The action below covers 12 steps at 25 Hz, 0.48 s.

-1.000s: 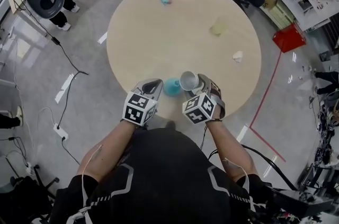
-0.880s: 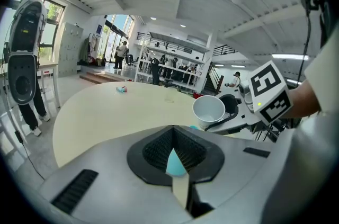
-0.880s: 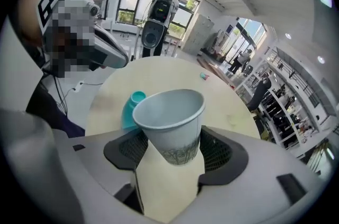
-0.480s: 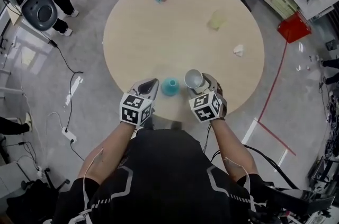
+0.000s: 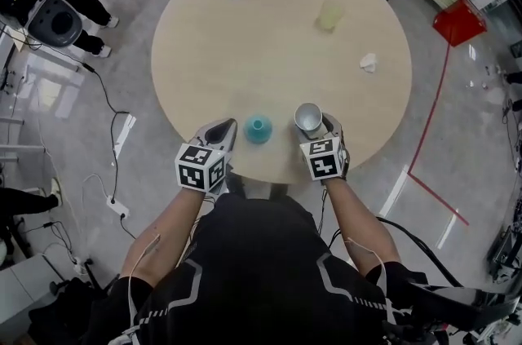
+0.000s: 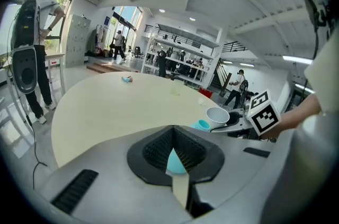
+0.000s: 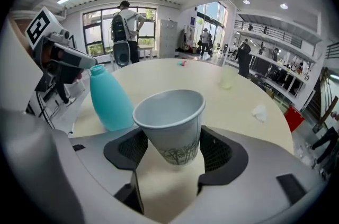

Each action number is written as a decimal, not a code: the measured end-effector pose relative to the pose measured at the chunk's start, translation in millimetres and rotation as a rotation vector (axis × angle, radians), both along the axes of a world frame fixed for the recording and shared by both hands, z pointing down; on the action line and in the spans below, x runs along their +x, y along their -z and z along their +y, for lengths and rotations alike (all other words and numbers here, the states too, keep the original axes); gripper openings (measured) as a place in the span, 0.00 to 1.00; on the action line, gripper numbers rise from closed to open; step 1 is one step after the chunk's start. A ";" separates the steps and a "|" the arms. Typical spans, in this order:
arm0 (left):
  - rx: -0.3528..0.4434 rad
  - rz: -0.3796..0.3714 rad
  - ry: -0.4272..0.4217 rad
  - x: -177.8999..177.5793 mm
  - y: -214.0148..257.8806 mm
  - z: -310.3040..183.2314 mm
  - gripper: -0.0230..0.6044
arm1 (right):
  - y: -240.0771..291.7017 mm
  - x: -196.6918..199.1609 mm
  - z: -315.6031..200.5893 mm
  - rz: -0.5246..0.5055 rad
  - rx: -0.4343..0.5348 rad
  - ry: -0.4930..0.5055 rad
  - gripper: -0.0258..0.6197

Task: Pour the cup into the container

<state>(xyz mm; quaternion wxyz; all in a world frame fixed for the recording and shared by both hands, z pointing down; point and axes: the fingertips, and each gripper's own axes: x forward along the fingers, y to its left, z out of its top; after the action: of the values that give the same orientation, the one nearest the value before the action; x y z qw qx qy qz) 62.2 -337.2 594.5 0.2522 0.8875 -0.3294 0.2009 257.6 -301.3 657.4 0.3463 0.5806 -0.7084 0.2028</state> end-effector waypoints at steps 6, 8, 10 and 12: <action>-0.023 -0.005 -0.002 6.0 -3.4 -1.4 0.04 | -23.7 5.7 3.3 -0.103 -0.014 -0.044 0.52; -0.033 -0.009 0.004 5.6 -7.7 -1.2 0.04 | -28.6 6.1 4.0 -0.146 0.002 -0.058 0.52; -0.043 -0.012 0.009 5.1 -12.2 0.7 0.04 | -29.4 8.0 3.2 -0.189 0.036 -0.076 0.52; -0.053 -0.015 0.013 4.7 -15.9 2.0 0.04 | -29.5 9.0 3.6 -0.214 0.051 -0.088 0.52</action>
<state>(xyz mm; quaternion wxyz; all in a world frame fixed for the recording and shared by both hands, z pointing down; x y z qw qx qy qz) 66.9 -335.1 610.5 0.2744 0.8768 -0.3318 0.2143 266.6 -297.7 686.9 0.2446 0.5950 -0.7199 0.2604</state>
